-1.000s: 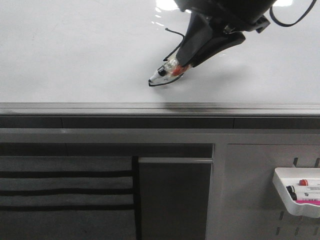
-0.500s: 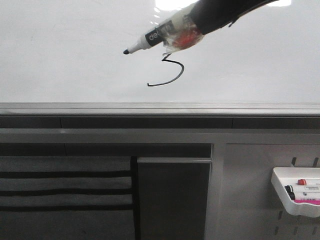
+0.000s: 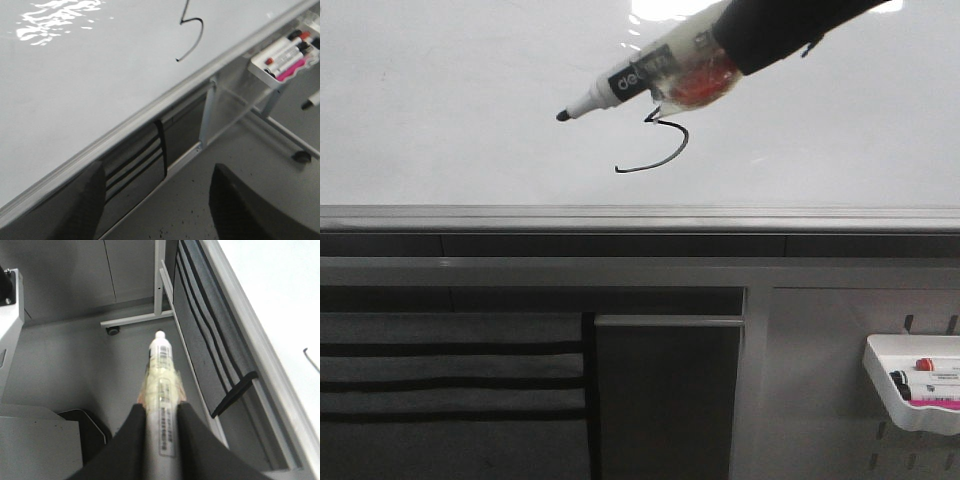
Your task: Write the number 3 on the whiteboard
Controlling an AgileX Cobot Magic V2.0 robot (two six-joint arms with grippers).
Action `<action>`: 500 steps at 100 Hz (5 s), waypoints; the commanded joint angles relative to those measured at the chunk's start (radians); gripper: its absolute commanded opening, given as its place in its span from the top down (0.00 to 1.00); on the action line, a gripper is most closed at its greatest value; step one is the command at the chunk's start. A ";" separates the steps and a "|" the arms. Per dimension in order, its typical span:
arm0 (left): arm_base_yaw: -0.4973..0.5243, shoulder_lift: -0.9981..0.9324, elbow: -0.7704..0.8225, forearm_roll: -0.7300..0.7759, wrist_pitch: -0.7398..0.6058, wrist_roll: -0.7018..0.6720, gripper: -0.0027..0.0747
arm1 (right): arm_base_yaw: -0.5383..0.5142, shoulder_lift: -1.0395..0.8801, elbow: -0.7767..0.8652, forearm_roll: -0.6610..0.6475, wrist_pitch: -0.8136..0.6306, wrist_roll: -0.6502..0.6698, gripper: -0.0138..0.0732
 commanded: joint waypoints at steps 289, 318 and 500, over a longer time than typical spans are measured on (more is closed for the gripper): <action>0.113 0.458 -0.105 -0.374 -0.607 0.180 0.99 | -0.391 -0.262 -0.016 0.024 -0.105 0.025 0.47; 0.113 0.505 -0.105 -0.427 -0.615 0.180 0.99 | -0.391 -0.262 -0.016 0.024 -0.105 0.025 0.47; 0.117 -0.378 0.520 0.317 -0.847 -0.656 0.99 | -0.391 -0.723 0.478 -0.646 -0.612 1.192 0.92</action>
